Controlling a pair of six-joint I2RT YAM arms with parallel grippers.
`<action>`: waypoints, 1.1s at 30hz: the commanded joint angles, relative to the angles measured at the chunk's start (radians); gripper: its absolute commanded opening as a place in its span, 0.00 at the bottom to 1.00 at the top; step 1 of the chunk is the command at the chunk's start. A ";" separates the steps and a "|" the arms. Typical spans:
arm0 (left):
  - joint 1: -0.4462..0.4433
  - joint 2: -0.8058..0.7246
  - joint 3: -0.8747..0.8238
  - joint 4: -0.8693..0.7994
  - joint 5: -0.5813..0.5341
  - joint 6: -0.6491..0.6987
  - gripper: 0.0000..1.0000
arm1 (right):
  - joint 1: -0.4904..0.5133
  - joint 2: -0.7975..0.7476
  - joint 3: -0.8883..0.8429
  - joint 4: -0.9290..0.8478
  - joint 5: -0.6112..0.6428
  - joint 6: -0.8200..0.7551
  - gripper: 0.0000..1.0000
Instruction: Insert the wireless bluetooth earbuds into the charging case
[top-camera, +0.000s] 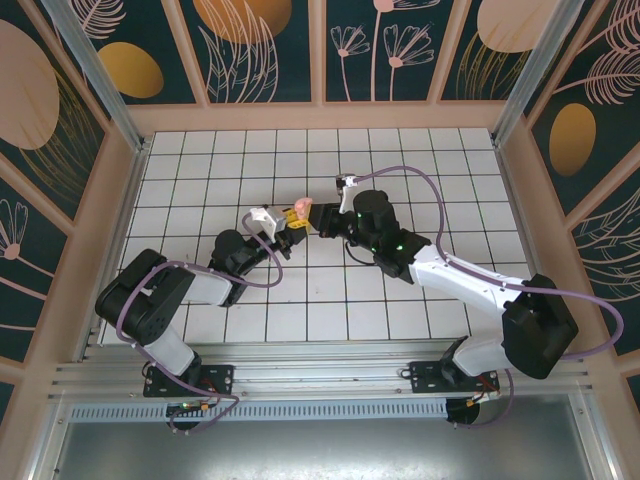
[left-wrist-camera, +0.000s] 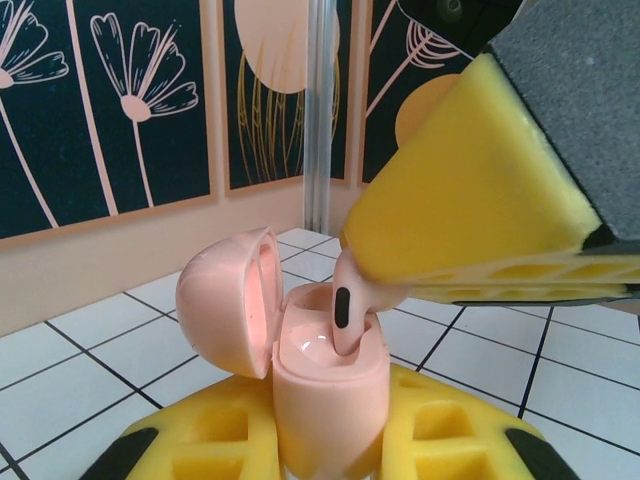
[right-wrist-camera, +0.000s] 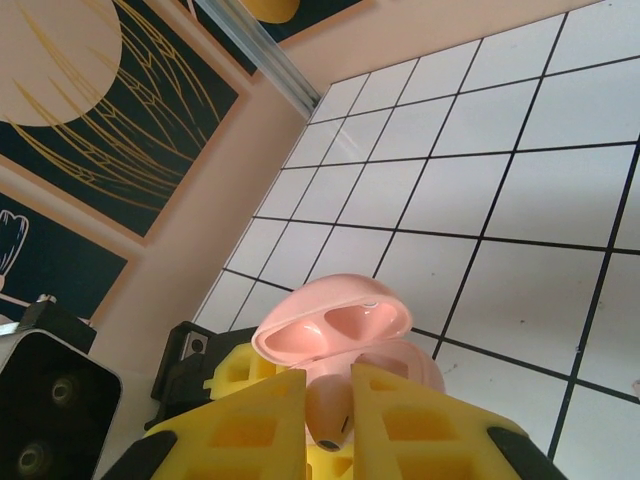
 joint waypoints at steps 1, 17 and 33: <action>-0.006 -0.044 0.039 0.081 -0.005 -0.001 0.08 | 0.010 0.014 0.010 -0.067 0.028 -0.011 0.16; -0.006 -0.054 0.033 0.065 -0.004 0.003 0.08 | -0.029 -0.090 -0.028 0.066 -0.099 0.026 0.46; -0.006 -0.059 0.037 0.057 0.007 0.002 0.08 | -0.126 -0.070 -0.007 0.085 -0.334 0.163 0.43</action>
